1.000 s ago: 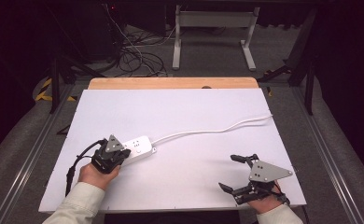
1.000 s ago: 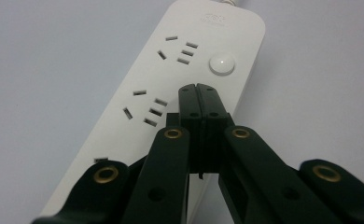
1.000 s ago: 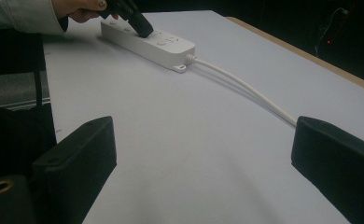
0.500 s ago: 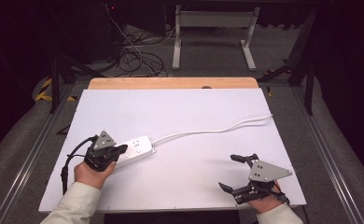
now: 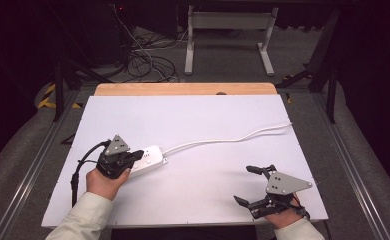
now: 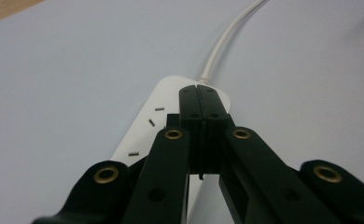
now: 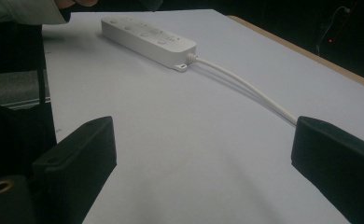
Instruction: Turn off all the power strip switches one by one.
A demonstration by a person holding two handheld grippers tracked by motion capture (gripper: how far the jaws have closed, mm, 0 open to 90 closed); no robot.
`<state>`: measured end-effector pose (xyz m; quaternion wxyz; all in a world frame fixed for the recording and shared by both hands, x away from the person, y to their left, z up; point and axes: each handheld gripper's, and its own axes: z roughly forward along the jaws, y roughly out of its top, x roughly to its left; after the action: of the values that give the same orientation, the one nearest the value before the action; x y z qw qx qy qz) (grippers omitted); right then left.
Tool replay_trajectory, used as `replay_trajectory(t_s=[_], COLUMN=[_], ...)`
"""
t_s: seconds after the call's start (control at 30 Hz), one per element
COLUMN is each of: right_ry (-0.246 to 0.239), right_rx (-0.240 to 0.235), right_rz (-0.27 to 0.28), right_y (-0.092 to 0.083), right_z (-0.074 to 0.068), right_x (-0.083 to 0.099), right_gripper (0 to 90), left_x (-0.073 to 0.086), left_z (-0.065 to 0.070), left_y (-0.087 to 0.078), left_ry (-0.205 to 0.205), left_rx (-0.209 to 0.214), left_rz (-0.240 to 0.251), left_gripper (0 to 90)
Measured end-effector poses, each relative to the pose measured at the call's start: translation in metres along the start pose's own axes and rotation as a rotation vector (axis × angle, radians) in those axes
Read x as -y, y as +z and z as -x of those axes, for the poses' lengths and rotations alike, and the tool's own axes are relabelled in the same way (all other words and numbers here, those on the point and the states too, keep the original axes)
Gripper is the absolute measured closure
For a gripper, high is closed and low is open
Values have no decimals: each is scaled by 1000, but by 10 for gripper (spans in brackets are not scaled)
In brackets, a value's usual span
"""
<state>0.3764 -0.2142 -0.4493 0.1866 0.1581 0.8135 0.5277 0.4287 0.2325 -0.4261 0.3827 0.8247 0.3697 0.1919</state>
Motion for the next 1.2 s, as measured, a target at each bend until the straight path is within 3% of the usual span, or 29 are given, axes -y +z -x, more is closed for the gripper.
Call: replay_trajectory(t_s=[0.4,0.67,1.07,1.2], right_ry=[3,-4,-3,-4], right_rx=[-4,-4,-4,-3], right_rz=[-1,5,5,4], right_y=[0,0,-1,-1], right_z=[0,1,0,0], right_x=[1,0,0,0], right_gripper=[72,72,72,72], left_x=[-15,-12,-7,-5], left_z=[8,5,5,4], left_y=[29,30,35,38], left_ry=[20,28,71,66], left_rx=[17,-3,-10,-9], left_rz=[-38,-58,-135,-151], left_gripper=[900,900,900,900])
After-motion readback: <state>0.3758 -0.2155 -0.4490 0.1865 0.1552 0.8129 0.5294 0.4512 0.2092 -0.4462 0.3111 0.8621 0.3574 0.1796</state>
